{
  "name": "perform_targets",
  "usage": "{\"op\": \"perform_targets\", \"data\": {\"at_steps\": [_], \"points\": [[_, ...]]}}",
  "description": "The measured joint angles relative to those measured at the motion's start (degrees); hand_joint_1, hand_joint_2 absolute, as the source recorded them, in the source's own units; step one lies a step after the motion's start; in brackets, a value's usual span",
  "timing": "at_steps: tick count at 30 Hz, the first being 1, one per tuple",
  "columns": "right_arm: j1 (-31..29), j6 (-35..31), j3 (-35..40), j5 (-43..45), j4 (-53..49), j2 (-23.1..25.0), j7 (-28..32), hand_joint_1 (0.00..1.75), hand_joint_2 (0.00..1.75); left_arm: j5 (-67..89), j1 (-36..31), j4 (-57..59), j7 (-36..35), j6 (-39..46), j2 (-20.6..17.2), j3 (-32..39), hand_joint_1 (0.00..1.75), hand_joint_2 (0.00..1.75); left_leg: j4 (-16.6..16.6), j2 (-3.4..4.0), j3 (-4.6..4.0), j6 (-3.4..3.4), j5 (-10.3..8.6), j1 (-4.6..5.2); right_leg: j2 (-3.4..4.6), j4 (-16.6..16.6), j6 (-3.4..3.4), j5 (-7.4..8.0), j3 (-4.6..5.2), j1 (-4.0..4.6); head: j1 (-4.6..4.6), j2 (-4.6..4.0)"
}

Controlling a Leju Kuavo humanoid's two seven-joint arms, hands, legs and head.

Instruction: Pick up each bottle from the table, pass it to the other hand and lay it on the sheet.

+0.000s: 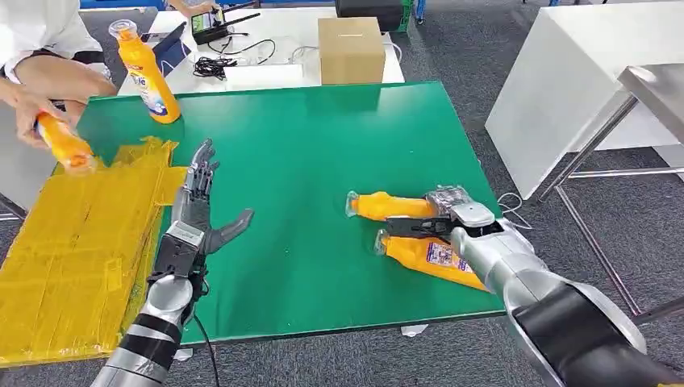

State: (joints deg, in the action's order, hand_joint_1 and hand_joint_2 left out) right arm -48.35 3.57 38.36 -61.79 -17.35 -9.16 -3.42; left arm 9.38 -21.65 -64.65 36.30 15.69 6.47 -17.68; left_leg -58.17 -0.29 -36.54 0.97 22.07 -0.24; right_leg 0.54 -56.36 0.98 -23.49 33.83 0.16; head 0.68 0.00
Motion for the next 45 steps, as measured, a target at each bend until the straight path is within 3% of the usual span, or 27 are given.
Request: {"op": "perform_targets", "data": {"at_steps": [4, 10, 14, 17, 22, 24, 28, 31, 33, 39, 45], "points": [[1.2, -8.22, -0.11, -0.57, -0.02, 0.35, -5.37, 1.75, 1.75, 0.83, 1.09, -1.16, -1.2, 1.05, 0.0, 0.0, 0.0, 1.75, 0.0, -0.04, -0.09, 0.09, -0.07, 0.02, -0.02, -0.01, 0.08, 0.05, 0.03, 0.0, 0.0, 0.0], [3.57, -31.07, -4.68, 0.27, -2.5, 1.24, -10.17, 1.75, 1.75, 3.33, 3.38, -4.55, -4.06, 2.79, -0.02, 0.0, 0.0, 1.75, 0.0, -0.03, -0.27, 0.11, -0.08, 0.06, -0.02, -0.04, 0.12, 0.08, 0.2, -0.02, 0.0, 0.0], [4.81, -39.54, -8.87, -0.52, -6.24, 2.18, -9.78, 1.75, 1.75, 4.3, 4.57, -6.71, -5.2, 3.02, -0.04, 0.02, 0.0, 1.75, 0.0, -0.09, -0.34, 0.11, -0.07, 0.05, -0.04, -0.04, 0.12, 0.06, 0.27, -0.01, 0.0, 0.0], [6.4, -42.0, -12.12, -0.59, -9.78, 2.82, -8.03, 1.75, 1.75, 3.83, 5.15, -7.85, -6.25, 1.62, -0.09, 0.02, 0.0, 1.75, 0.0, -0.11, -0.38, 0.11, -0.07, 0.04, -0.05, -0.04, 0.12, 0.05, 0.3, -0.01, -0.02, 0.0], [8.57, -42.11, -15.76, -0.59, -13.97, 3.56, -6.06, 1.75, 1.75, 2.71, 5.66, -8.99, -6.97, -0.27, -0.24, 0.02, 0.0, 1.75, 0.0, -0.12, -0.43, 0.1, -0.07, 0.03, -0.05, -0.04, 0.12, 0.05, 0.34, -0.01, 0.0, 0.0], [11.02, -42.11, -18.61, 2.06, -18.46, 4.24, 0.62, 1.75, 1.75, 1.11, 5.96, -9.62, -7.89, -3.35, -0.48, 0.02, 0.0, 1.75, 0.01, -0.18, -0.46, 0.1, -0.07, 0.03, -0.08, -0.05, 0.12, 0.05, 0.34, 0.0, -0.02, 0.0], [17.01, -38.71, -24.2, 19.36, -29.48, 7.76, 15.83, 1.75, 1.75, 0.7, 6.35, -11.76, -9.2, -6.56, -1.2, -0.02, 0.0, 1.75, 0.0, -0.19, -0.47, 0.1, -0.07, 0.02, -0.09, -0.04, 0.11, 0.03, 0.41, 0.0, 0.0, 0.0], [22.01, -29.2, -25.66, 36.65, -39.11, 10.3, 23.45, 1.75, 1.75, -1.91, 6.03, -12.88, -10.58, -10.61, -1.97, -0.04, 0.0, 1.75, 0.01, -0.27, -0.51, 0.1, -0.07, -0.02, -0.2, -0.04, 0.1, 0.0, 0.45, 0.0, 0.0, 0.0], [24.33, -24.52, -25.68, 42.25, -43.73, 11.43, 25.1, 1.75, 1.75, -3.78, 5.2, -13.07, -11.08, -12.87, -2.36, -0.39, 0.0, 1.75, 0.02, -0.23, -0.53, 0.09, -0.06, -0.02, -0.19, -0.05, 0.1, 0.0, 0.47, 0.0, 0.0, 0.0], [26.19, -19.13, -25.13, 48.04, -46.21, 13.93, 27.05, 1.75, 1.75, -5.25, 2.56, -13.09, -11.61, -13.94, -2.67, -1.71, 0.0, 1.75, 0.02, -0.21, -0.53, 0.09, -0.08, 0.0, -0.19, -0.04, 0.1, 0.01, 0.47, -0.01, -0.02, 0.0], [26.39, -17.43, -23.98, 49.48, -46.21, 15.34, 27.71, 1.75, 1.75, -5.35, 1.71, -13.09, -11.63, -13.92, -2.78, -2.58, 0.0, 1.75, 0.02, -0.23, -0.54, 0.1, -0.09, 0.02, -0.19, -0.04, 0.11, 0.02, 0.47, -0.01, 0.0, 0.0]]}}
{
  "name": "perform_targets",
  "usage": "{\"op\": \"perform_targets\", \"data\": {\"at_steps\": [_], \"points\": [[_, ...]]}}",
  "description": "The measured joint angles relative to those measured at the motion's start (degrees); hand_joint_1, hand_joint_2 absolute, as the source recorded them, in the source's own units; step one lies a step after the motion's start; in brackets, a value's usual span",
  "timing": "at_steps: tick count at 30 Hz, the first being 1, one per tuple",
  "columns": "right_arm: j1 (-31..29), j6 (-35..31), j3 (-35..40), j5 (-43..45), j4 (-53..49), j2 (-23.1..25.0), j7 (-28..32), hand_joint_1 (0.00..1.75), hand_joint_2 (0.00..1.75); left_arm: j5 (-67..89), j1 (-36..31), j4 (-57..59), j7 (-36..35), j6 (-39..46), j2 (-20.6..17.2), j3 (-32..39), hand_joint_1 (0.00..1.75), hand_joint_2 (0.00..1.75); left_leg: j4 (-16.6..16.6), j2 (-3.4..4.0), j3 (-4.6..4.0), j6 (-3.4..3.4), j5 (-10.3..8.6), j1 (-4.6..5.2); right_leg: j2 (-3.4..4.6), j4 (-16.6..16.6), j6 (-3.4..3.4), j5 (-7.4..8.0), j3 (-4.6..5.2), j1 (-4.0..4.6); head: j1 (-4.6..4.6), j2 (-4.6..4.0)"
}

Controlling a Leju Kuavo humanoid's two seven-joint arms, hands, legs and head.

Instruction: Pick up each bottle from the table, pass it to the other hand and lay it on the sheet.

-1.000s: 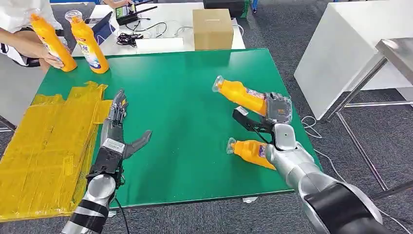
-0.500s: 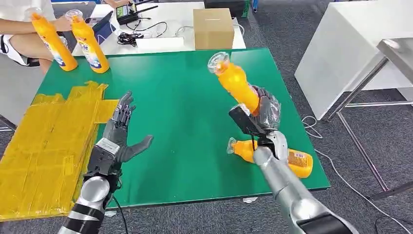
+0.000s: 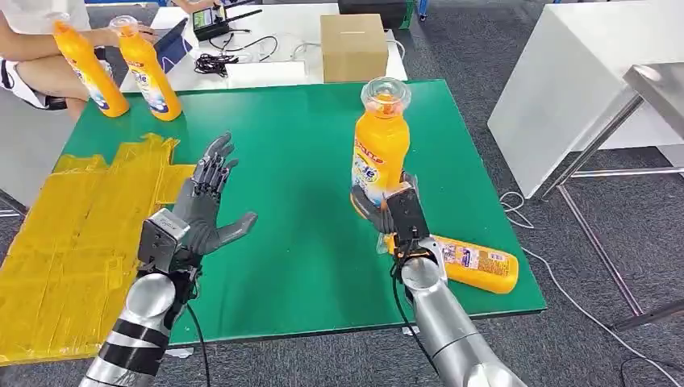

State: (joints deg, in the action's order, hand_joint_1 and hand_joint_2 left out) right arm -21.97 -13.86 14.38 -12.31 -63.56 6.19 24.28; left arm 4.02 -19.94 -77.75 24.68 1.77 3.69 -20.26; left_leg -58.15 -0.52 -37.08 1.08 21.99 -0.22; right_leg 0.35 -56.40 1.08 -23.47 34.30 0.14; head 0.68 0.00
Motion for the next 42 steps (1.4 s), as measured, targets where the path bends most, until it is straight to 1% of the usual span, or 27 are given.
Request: {"op": "perform_targets", "data": {"at_steps": [3, 9, 15, 22, 33, 37, 42], "points": [[-0.02, 1.64, 0.46, 0.9, 0.0, 0.13, 0.09, 1.75, 1.75, -0.68, -0.36, 0.07, 0.02, 0.0, -0.11, -0.37, 0.0, 1.75, 0.0, 0.01, -0.01, 0.0, 0.0, 0.0, 0.0, 0.0, 0.0, 0.0, 0.0, 0.0, -0.02, 0.0], [-0.56, 5.29, 4.43, 1.16, 1.01, 1.49, 0.83, 1.75, 1.75, -1.68, -1.18, 0.57, 0.37, 0.04, -0.11, -1.18, 0.0, 1.75, 0.0, 0.02, -0.02, -0.01, 0.0, -0.02, 0.01, 0.0, 0.0, 0.0, 0.04, 0.02, 0.0, 0.0], [-2.29, 5.46, 7.93, 0.7, 2.67, 2.42, 1.9, 1.75, 1.75, -1.7, -1.62, 1.22, 0.92, 0.89, -0.11, -1.94, 0.0, 1.75, 0.0, 0.02, -0.02, -0.01, 0.0, -0.05, 0.01, -0.02, 0.0, 0.0, 0.03, 0.02, 0.0, 0.0], [-4.34, 5.14, 12.56, -2.53, 2.97, 3.32, 1.79, 1.75, 1.75, -1.7, -1.61, 1.42, 1.4, 1.53, -0.11, -2.67, 0.0, 1.75, 0.0, -0.01, -0.03, -0.01, 0.0, -0.03, 0.0, -0.01, 0.0, 0.0, 0.03, 0.01, -0.02, 0.0], [-6.27, 4.72, 15.8, -2.97, 4.57, 3.85, 1.79, 1.75, 1.75, -3.19, -1.24, 0.74, 1.95, 1.01, -0.11, -3.15, 0.0, 1.75, 0.0, 0.0, -0.03, -0.01, 0.0, -0.03, 0.0, -0.01, 0.0, 0.0, 0.03, 0.01, 0.0, 0.0], [-7.27, 7.61, 17.92, -3.19, 5.51, 3.87, 3.78, 1.75, 1.75, -4.53, -1.17, 0.39, 2.27, 0.37, -0.13, -3.37, 0.0, 1.75, 0.0, 0.01, -0.03, -0.01, 0.0, -0.03, 0.01, -0.01, 0.0, 0.0, 0.03, 0.01, -0.02, 0.0], [-7.5, 8.7, 19.85, -3.63, 6.25, 3.74, 4.55, 1.75, 1.75, -5.25, -1.16, 0.39, 2.43, -0.04, -0.13, -3.41, 0.0, 1.75, 0.0, 0.0, -0.04, -0.01, 0.0, -0.04, 0.0, -0.01, -0.01, -0.01, 0.04, 0.01, -0.02, 0.0]]}}
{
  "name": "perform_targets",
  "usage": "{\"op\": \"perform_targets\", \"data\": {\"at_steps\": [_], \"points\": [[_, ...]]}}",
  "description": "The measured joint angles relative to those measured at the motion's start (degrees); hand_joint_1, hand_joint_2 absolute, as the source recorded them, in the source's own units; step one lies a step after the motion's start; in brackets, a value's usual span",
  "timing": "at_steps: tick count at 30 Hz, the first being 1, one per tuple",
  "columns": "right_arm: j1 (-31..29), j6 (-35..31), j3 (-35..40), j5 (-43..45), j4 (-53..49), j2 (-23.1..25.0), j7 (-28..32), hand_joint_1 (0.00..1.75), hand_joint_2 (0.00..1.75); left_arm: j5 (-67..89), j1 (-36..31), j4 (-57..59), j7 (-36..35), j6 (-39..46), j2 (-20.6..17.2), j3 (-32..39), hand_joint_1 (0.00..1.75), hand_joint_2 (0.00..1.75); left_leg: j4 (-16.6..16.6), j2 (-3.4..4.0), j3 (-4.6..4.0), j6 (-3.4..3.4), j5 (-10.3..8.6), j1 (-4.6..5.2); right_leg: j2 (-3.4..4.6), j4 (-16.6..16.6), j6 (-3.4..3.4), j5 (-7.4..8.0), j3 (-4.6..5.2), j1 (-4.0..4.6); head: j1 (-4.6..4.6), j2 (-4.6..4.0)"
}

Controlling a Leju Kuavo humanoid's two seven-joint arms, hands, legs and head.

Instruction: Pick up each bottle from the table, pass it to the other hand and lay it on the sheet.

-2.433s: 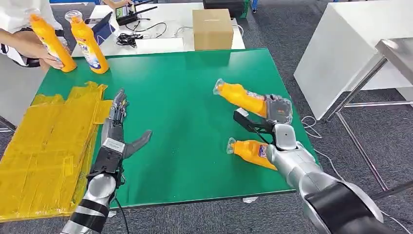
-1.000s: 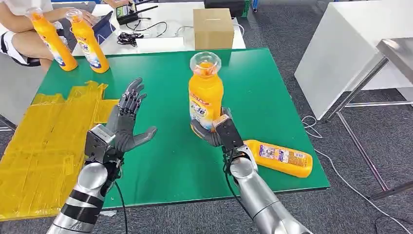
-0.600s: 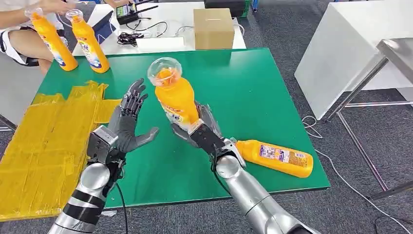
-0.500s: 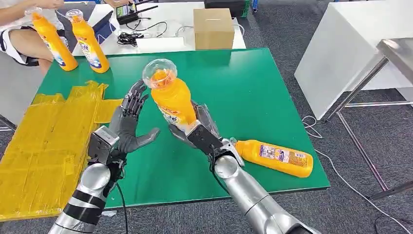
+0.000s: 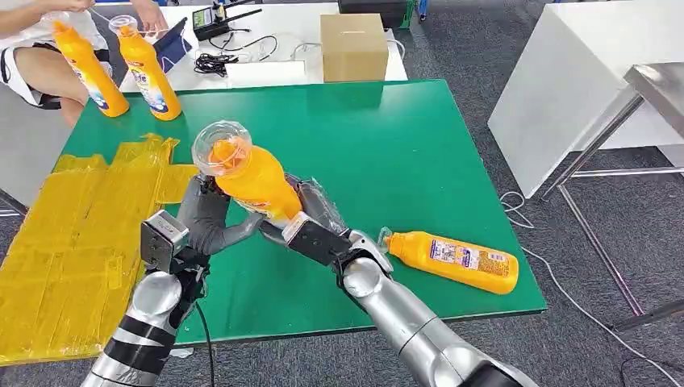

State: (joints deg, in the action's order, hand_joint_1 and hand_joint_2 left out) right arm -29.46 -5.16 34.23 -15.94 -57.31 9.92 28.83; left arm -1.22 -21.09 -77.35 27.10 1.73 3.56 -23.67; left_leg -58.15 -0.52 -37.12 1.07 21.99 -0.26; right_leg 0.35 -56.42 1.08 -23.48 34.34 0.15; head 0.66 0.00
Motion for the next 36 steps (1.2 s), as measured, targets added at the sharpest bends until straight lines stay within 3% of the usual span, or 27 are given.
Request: {"op": "perform_targets", "data": {"at_steps": [6, 21, 28, 36], "points": [[-1.8, 3.82, 2.82, -2.4, 0.85, -1.36, 1.81, 1.75, 1.75, -0.98, 0.08, 0.0, 0.52, -0.74, -0.18, 0.0, 0.0, 1.75, 0.0, 0.0, 0.0, 0.0, 0.0, 0.01, 0.0, 0.01, 0.0, 0.0, 0.0, -0.01, 0.0, 0.0], [-4.49, 4.0, 6.29, -4.46, 3.69, -2.34, 1.38, 1.75, 1.75, -1.11, 0.89, -0.46, 0.55, -1.2, -0.33, -0.46, 0.0, 1.75, 0.0, 0.02, 0.0, 0.0, 0.0, 0.0, 0.0, 0.0, 0.0, 0.0, 0.03, 0.0, 0.0, 0.0], [-4.96, 7.13, 7.3, -3.63, 4.55, -2.38, 1.92, 1.75, 1.75, -1.88, 0.88, -0.46, 0.33, -2.6, -0.33, -1.11, 0.0, 1.75, 0.0, 0.02, 0.0, 0.0, 0.0, 0.01, 0.01, 0.01, 0.0, 0.0, 0.03, -0.01, 0.0, 0.0], [-6.71, 21.05, 8.44, 2.08, 5.66, -4.37, 8.33, 1.75, 1.75, -8.2, 0.78, -0.35, -0.24, -11.0, -0.33, -1.53, 0.0, 1.75, -0.01, 0.02, 0.0, 0.0, 0.0, 0.03, 0.01, 0.01, 0.0, 0.01, 0.02, -0.02, 0.02, 0.0]]}}
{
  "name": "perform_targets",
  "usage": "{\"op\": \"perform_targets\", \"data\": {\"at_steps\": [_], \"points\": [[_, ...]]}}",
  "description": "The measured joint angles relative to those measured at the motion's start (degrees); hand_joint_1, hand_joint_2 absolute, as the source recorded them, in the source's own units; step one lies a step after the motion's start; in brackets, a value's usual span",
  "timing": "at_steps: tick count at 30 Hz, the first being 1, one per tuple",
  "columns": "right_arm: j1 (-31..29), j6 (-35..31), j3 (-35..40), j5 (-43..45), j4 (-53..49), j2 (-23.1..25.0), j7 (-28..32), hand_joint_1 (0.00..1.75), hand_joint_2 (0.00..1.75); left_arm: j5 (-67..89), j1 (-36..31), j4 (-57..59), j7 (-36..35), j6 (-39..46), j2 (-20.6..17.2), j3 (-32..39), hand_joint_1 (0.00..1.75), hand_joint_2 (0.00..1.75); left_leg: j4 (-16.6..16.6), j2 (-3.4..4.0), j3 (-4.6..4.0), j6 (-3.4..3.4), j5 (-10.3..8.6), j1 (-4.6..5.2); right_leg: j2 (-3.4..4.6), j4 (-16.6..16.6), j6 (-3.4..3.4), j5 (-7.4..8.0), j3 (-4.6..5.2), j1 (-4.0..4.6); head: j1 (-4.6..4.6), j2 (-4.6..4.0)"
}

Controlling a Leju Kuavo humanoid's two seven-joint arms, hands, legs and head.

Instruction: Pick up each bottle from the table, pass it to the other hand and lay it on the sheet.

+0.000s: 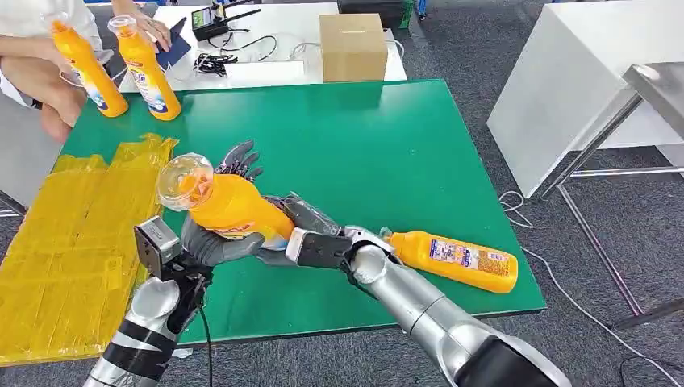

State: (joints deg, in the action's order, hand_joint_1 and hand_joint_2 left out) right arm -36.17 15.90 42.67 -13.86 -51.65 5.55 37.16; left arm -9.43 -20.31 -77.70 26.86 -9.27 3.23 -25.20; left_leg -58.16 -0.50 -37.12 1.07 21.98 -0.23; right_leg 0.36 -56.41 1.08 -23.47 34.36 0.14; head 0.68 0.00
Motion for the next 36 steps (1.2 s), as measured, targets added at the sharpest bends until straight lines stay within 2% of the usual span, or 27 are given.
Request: {"op": "perform_targets", "data": {"at_steps": [3, 4, 5, 36], "points": [[-0.78, 2.07, 0.46, 0.33, 0.66, -0.76, 1.29, 1.75, 1.75, -2.09, -0.03, 0.44, -0.26, -2.05, -0.02, -0.04, 0.0, 1.75, 0.0, 0.01, 0.0, 0.0, 0.0, 0.0, 0.0, 0.0, 0.0, 0.0, 0.0, -0.02, -0.02, 0.0], [-0.92, 2.27, 0.63, 0.35, 0.87, -0.83, 1.53, 1.75, 1.75, -2.47, -0.03, 0.5, -0.26, -2.4, -0.02, -0.04, 0.16, 1.75, 0.0, 0.02, 0.0, 0.0, 0.0, 0.0, 0.0, 0.0, 0.0, 0.0, 0.01, -0.02, -0.02, 0.0], [-1.08, 2.27, 0.83, 0.35, 1.07, -0.87, 1.64, 1.75, 1.75, -2.82, -0.03, 0.59, -0.26, -2.75, -0.02, -0.04, 1.75, 1.75, 0.0, 0.03, 0.0, 0.0, 0.0, -0.01, 0.0, 0.0, 0.0, 0.0, 0.01, -0.02, -0.02, 0.0], [-2.3, 1.87, 2.36, 0.48, 2.69, -0.89, 1.53, 1.75, 1.75, -4.72, -0.02, 1.51, 0.04, -2.92, -0.02, 0.02, 1.75, 1.75, 0.0, 0.03, 0.0, 0.0, 0.0, -0.02, 0.0, 0.0, 0.0, 0.0, 0.04, -0.02, -0.02, 0.0]]}}
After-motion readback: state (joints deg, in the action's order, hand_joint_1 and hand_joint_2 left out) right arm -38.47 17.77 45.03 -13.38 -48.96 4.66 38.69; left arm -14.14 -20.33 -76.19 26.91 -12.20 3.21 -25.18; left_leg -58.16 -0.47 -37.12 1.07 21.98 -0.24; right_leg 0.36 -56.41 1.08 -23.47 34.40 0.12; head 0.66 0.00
